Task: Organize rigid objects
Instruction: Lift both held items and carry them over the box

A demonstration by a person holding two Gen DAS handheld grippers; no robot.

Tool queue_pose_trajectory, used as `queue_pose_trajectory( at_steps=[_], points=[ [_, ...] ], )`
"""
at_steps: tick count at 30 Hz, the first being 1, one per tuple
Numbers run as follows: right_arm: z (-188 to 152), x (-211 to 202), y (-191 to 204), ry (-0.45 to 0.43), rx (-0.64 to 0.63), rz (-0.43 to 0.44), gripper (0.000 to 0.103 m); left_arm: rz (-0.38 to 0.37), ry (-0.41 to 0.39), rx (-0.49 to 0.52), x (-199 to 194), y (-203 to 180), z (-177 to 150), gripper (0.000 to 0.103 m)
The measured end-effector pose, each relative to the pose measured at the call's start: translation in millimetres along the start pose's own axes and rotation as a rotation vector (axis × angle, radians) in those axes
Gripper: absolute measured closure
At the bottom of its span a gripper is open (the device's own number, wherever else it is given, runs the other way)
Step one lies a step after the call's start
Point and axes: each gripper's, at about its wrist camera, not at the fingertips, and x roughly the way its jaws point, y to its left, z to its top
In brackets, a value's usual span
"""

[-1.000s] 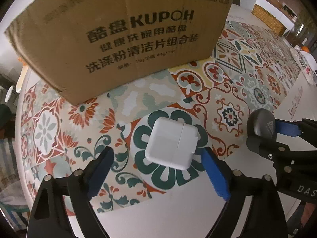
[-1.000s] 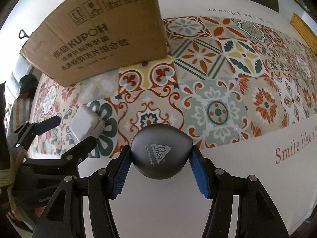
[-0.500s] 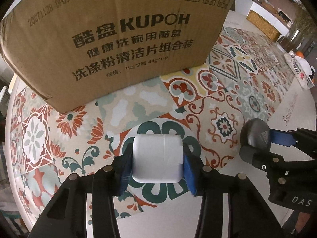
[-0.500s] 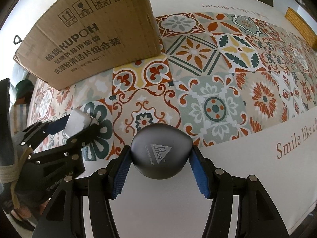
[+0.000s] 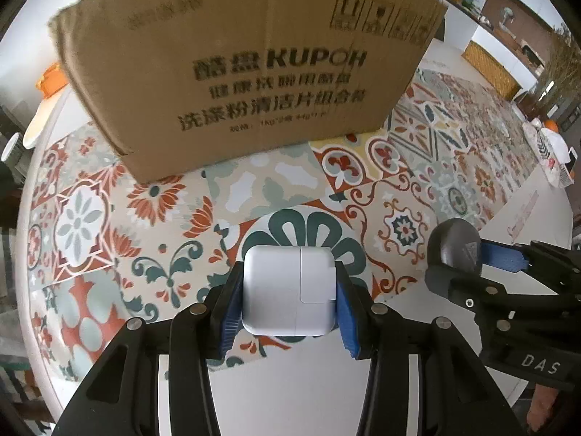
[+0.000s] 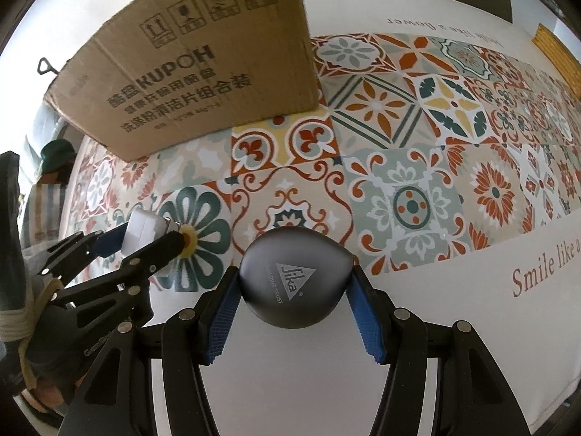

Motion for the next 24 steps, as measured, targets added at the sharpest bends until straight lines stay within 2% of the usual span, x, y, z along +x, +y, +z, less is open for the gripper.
queue_pose_trajectory(
  at_steps=[6,24],
  points=[
    [3,-15,10,-0.034,-0.034,0.019,0.044,0.008,-0.052,-0.037,-28,4,0,0.058],
    [17,-93,31,-0.201,-0.119,0.088,0.044,0.055,-0.249,-0.097,-120,7,16,0.058]
  ],
)
